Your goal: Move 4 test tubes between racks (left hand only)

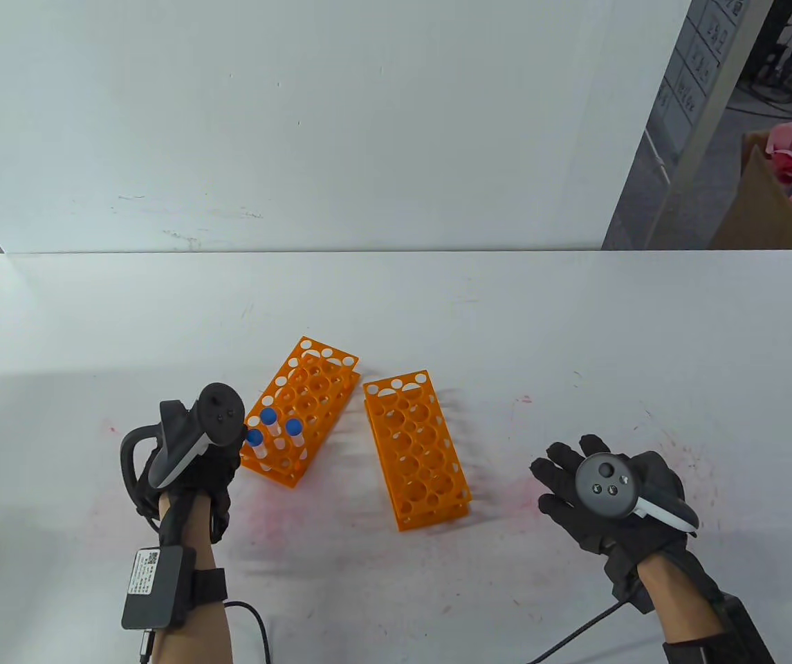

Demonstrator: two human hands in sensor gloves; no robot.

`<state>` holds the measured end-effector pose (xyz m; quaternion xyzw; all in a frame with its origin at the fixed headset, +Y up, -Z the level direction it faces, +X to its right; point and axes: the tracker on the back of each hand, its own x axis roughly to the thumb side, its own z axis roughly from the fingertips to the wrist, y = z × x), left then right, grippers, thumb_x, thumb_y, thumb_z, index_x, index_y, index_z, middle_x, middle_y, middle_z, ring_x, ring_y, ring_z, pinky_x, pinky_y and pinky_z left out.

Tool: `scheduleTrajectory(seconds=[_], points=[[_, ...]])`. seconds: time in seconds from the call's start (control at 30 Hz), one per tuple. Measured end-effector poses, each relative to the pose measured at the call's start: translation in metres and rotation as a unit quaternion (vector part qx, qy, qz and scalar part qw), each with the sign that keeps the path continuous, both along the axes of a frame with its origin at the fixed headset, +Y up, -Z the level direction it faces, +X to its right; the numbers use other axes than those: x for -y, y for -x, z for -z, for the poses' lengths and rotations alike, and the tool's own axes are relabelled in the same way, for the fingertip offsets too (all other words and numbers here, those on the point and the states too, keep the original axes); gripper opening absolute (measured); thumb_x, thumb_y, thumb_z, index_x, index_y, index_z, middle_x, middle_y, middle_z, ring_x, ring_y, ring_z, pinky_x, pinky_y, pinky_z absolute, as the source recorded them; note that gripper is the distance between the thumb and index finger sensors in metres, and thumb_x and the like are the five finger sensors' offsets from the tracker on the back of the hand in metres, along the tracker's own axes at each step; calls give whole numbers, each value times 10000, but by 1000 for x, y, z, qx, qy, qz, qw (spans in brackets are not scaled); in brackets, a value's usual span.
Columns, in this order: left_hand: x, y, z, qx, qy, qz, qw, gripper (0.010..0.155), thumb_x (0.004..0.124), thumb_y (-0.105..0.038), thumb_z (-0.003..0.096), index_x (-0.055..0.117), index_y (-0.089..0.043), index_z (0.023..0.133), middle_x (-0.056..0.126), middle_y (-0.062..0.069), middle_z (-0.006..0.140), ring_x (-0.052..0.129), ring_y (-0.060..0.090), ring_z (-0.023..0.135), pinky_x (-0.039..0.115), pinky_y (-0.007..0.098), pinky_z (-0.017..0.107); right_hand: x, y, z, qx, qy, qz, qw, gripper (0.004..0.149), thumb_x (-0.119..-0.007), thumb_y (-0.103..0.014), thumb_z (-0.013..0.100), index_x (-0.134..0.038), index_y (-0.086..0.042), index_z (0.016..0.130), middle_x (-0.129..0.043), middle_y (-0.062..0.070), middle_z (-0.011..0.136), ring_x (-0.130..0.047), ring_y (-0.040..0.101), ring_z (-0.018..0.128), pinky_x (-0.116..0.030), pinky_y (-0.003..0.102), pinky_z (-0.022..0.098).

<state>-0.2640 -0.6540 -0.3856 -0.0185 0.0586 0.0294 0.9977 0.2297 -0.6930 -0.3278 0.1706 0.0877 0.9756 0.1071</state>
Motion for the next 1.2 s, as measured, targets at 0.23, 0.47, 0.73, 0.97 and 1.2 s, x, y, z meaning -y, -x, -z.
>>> scheduleTrajectory(seconds=[0.23, 0.47, 0.73, 0.97, 1.2], points=[[5, 3, 1, -9, 13, -10, 1000, 523, 695, -406, 510, 695, -278, 1017, 902, 17, 967, 904, 304, 891, 729, 574, 672, 0, 0, 0, 1, 1, 1, 1000, 594, -575, -527, 539, -537, -270, 1073, -460, 103, 1189, -310, 537, 1031, -353, 776, 659], [9, 2, 1, -16, 3, -16, 1000, 524, 675, -389, 514, 679, -276, 1026, 887, 26, 977, 899, 310, 892, 728, 578, 670, 0, 0, 0, 1, 2, 1, 1000, 594, -575, -527, 539, -536, -271, 1073, -460, 102, 1190, -312, 537, 1030, -353, 775, 660], [8, 3, -1, -17, 10, -21, 1000, 530, 671, -412, 517, 666, -285, 1032, 888, 21, 977, 899, 310, 892, 730, 572, 670, -1, -1, -1, 2, -1, 5, 1000, 595, -577, -526, 538, -537, -269, 1073, -465, 104, 1188, -312, 536, 1031, -354, 776, 659], [5, 9, -4, -22, 1, -32, 999, 553, 667, -429, 517, 625, -298, 1053, 848, 26, 1020, 866, 316, 925, 718, 571, 678, -3, -1, -1, -1, -7, 4, 1000, 593, -576, -525, 539, -541, -267, 1071, -486, 105, 1183, -316, 536, 1030, -354, 775, 660], [-13, 11, -20, -20, -23, -32, 999, 598, 691, -490, 501, 613, -302, 1063, 813, 32, 1055, 841, 329, 948, 709, 577, 684, -5, -6, -1, 11, -9, 14, 1000, 598, -577, -526, 537, -528, -270, 1075, -467, 106, 1188, -305, 537, 1030, -350, 776, 660]])
